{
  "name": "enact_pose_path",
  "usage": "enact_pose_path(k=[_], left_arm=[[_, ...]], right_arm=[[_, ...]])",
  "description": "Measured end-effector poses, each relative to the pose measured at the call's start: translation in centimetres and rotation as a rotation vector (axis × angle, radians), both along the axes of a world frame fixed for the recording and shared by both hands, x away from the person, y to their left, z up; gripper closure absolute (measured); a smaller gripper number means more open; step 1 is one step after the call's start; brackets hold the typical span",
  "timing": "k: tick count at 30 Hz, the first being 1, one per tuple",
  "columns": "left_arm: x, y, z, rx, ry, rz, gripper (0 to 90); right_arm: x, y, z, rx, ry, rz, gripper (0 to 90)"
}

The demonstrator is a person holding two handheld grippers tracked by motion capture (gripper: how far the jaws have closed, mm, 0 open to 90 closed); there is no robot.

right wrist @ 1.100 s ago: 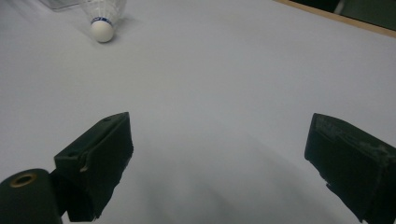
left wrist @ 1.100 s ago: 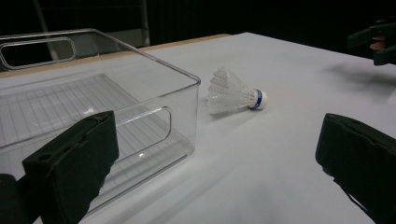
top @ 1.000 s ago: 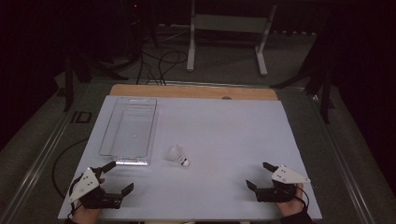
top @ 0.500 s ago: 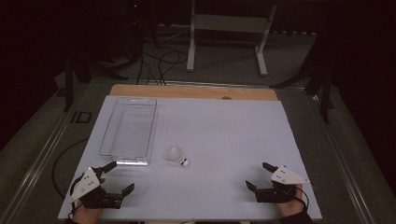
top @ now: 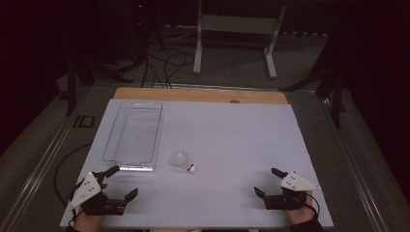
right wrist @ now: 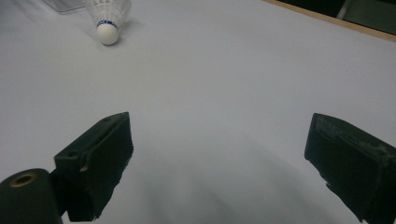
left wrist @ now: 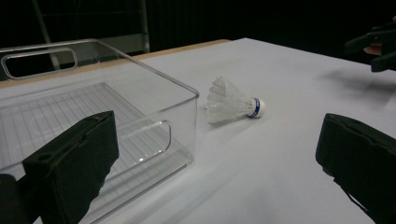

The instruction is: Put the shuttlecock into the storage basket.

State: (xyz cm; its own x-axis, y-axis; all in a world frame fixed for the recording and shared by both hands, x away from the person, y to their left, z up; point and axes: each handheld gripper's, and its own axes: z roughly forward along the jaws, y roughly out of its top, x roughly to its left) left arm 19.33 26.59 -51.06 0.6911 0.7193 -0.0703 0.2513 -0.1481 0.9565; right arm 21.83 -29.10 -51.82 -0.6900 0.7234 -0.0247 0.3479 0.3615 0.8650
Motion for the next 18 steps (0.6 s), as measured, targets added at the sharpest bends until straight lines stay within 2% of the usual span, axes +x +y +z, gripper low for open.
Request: enact_pose_path(k=[3,7,11,18], left_arm=[[0.0,-0.1,0.5,-0.008,0.016,-0.007,0.3],[0.1,-0.3,1.3,-0.001,0.009,-0.004,0.2],[0.2,-0.1,2.4,-0.017,0.000,-0.002,0.2],[0.7,-0.3,3.8,0.019,0.022,-0.038,0.1]], right_arm=[[0.0,0.0,0.0,0.002,0.003,0.007,7.6],[0.0,0.2,-0.1,-0.004,0.008,0.016,7.6],[0.0,0.2,0.0,-0.002,0.004,0.016,7.6],[-0.1,0.2,0.1,-0.001,0.004,0.024,7.6]])
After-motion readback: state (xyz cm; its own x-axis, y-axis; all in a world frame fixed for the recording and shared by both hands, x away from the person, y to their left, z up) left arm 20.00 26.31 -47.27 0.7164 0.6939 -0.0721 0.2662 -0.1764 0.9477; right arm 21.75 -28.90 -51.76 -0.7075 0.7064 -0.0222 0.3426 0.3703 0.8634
